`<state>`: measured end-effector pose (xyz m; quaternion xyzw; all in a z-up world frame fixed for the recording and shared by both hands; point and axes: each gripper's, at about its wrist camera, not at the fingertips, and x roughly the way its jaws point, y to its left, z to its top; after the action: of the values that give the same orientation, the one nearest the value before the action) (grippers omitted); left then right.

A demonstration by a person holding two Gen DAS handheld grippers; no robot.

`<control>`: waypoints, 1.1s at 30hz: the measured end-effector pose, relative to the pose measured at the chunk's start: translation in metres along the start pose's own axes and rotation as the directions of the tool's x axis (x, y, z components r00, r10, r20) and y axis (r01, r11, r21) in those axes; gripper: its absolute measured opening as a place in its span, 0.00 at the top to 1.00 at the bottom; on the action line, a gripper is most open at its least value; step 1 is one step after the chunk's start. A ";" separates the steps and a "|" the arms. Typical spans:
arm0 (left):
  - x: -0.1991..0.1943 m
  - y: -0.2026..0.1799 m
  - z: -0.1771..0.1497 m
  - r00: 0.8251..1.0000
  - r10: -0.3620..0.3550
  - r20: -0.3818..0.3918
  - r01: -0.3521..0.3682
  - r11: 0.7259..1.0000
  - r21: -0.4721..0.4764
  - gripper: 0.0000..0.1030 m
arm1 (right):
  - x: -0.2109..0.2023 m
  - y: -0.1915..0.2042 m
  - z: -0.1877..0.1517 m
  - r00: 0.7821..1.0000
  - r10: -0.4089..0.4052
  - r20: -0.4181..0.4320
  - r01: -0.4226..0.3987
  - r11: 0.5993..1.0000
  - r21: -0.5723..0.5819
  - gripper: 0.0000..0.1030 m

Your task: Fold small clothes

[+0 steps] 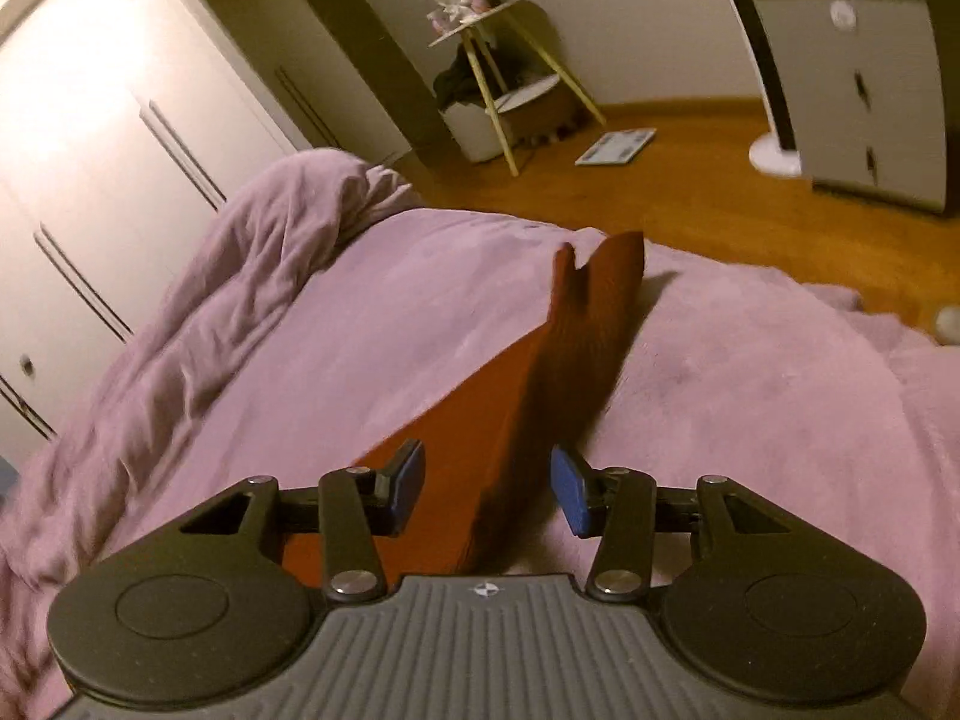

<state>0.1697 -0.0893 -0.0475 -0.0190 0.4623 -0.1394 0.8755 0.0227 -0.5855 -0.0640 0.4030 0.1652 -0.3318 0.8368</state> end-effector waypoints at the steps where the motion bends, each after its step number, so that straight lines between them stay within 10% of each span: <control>1: 0.000 -0.002 -0.001 1.000 0.012 -0.003 -0.012 1.000 0.013 0.00 | 0.006 0.000 0.000 1.000 -0.017 0.003 0.017 1.000 -0.008 0.55; 6: -0.008 -0.005 0.003 0.998 0.061 0.021 -0.062 0.997 0.053 0.00 | 0.036 -0.009 0.004 0.997 -0.078 -0.012 0.078 0.997 -0.016 0.60; 9: -0.011 0.001 0.002 0.998 0.061 0.024 -0.062 0.997 0.039 0.00 | 0.045 -0.013 0.008 0.995 -0.103 -0.010 0.103 0.994 -0.021 0.90; 14: -0.016 0.017 0.007 0.998 0.046 0.042 -0.047 0.999 0.017 0.00 | 0.013 0.026 0.007 0.995 -0.033 0.091 0.045 0.990 -0.132 0.92; 18: -0.026 0.032 0.018 0.996 0.029 0.081 -0.026 0.999 -0.040 0.00 | -0.036 0.129 -0.037 0.966 0.243 0.092 -0.169 0.857 -0.486 0.92; 21: -0.034 0.044 0.028 0.993 -0.012 0.114 0.022 0.996 -0.088 0.00 | -0.063 0.191 -0.096 0.908 0.406 -0.101 -0.372 0.673 -0.639 0.89; 23: -0.036 0.049 0.034 0.991 -0.035 0.129 0.048 0.994 -0.097 0.00 | -0.069 0.208 -0.130 0.868 0.433 -0.245 -0.483 0.614 -0.624 0.71; 26: -0.030 0.053 0.040 0.990 -0.081 0.115 0.093 0.991 -0.098 0.00 | -0.067 0.204 -0.168 0.833 0.419 -0.360 -0.553 0.636 -0.538 0.67; 33: 0.022 0.035 0.066 0.971 -0.235 0.052 0.239 0.965 -0.105 0.00 | -0.052 0.141 -0.182 0.847 0.338 -0.410 -0.476 0.826 -0.301 0.67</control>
<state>0.2431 -0.0676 -0.0326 -0.1251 0.4465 -0.2171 0.8590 0.0803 -0.3567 -0.0693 0.3043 0.2783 -0.0282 0.9106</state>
